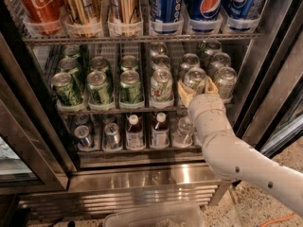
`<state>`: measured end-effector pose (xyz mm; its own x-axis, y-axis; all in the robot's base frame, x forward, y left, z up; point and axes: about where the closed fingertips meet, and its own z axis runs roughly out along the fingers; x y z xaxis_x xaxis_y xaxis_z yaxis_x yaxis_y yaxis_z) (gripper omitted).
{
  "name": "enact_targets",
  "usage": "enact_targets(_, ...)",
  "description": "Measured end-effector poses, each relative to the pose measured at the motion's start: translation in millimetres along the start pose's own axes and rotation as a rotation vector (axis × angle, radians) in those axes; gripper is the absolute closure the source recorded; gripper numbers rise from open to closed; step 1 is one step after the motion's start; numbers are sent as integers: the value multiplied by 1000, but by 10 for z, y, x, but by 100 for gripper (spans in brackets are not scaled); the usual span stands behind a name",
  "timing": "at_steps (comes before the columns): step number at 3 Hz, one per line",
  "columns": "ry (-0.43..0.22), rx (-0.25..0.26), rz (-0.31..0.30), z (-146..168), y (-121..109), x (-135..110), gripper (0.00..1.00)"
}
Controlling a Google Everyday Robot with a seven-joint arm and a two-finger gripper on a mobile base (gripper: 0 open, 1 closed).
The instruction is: Pick 7up can from middle shelf of fridge
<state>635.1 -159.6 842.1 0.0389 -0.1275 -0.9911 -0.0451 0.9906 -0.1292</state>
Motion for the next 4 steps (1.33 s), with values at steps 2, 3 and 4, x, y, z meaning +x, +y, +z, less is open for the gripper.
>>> enact_targets(2, 0, 0, 0, 0, 0, -2, 100)
enact_targets(3, 0, 0, -1, 1, -5, -45, 100)
enact_targets(4, -15, -8, -41, -8, 56, -179, 100)
